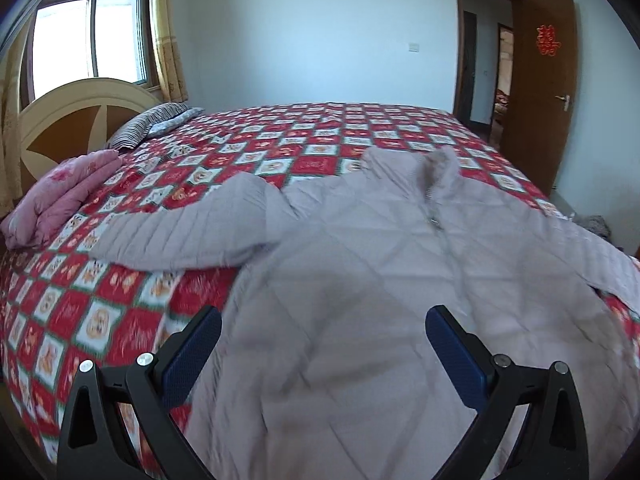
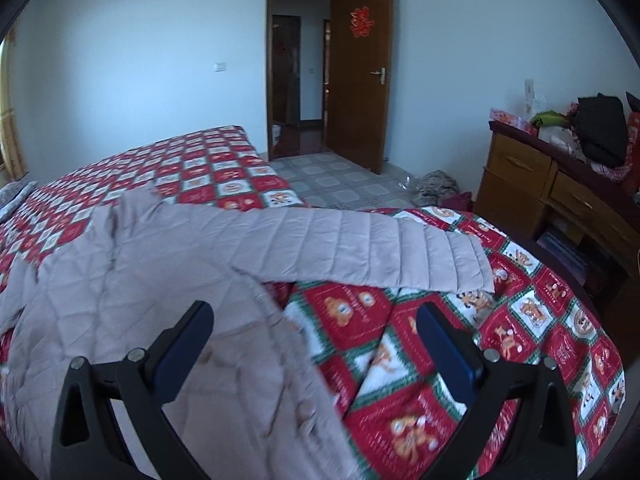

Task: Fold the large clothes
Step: 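Lower the right tool to the jacket sleeve and close on it, then lift the sleeve with the right tool and fold it across the jacket body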

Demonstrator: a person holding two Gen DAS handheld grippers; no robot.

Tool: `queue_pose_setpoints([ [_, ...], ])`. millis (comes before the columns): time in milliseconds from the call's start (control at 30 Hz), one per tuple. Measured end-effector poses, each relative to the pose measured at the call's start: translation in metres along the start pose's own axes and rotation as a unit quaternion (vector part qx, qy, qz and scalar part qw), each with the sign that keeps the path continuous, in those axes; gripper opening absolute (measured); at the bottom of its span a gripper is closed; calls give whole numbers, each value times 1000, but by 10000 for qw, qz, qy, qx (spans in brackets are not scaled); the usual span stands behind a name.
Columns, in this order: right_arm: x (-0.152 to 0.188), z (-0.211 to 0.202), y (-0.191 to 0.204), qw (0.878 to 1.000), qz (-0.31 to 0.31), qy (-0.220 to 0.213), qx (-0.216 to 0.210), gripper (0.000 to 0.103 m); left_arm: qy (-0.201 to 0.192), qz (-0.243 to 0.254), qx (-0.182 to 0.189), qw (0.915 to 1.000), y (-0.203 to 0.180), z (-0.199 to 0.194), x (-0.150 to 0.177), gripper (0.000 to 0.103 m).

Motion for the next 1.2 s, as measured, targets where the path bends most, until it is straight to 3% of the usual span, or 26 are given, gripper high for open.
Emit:
queue_pose_setpoints([
  [33, -3, 10, -10, 9999, 84, 75, 82, 76, -15, 38, -104, 9999, 5, 12, -4, 102],
  [133, -12, 40, -60, 9971, 591, 264, 396, 75, -71, 19, -290, 9996, 22, 37, -9, 102],
  [267, -16, 77, -149, 9821, 1586, 315, 964, 73, -69, -112, -563, 9983, 44, 71, -5, 102],
  [333, -14, 100, -187, 9709, 1958, 509, 1279, 63, 93, -233, -572, 9980, 51, 88, 1, 102],
  [467, -5, 138, -222, 9585, 2226, 1052, 1436, 49, 481, -580, -353, 9965, 58, 118, 22, 102],
  [600, 7, 156, -223, 9551, 2351, 1285, 1263, 49, 717, -1070, -12, 9917, 64, 129, 34, 102],
  [700, 4, 155, -214, 9630, 1964, 1129, 1462, 37, 773, -1175, 100, 9900, 64, 130, 36, 102],
  [767, 2, 156, -211, 9647, 1836, 1151, 1496, 22, 766, -1124, 57, 9907, 60, 130, 37, 102],
  [867, -1, 158, -207, 9710, 1484, 1196, 1441, 14, 749, -1090, 34, 9912, 60, 132, 35, 102],
  [967, -9, 153, -207, 9722, 1497, 1157, 1382, 13, 712, -1127, 87, 9910, 63, 132, 36, 102],
  [1100, -43, 122, -200, 9785, 1570, 698, 1141, 13, 684, -1159, 137, 9908, 64, 131, 36, 102],
  [1200, -82, 87, -163, 9895, 1162, 365, 775, 13, 656, -1190, 176, 9906, 65, 131, 35, 102],
])
Point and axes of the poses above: each gripper's, at about its wrist camera, not at the fingertips, and z roughly the way its jaws point, y to its left, x to its underside, the point moved 4 cm from there along z, roughly the way its jaws point
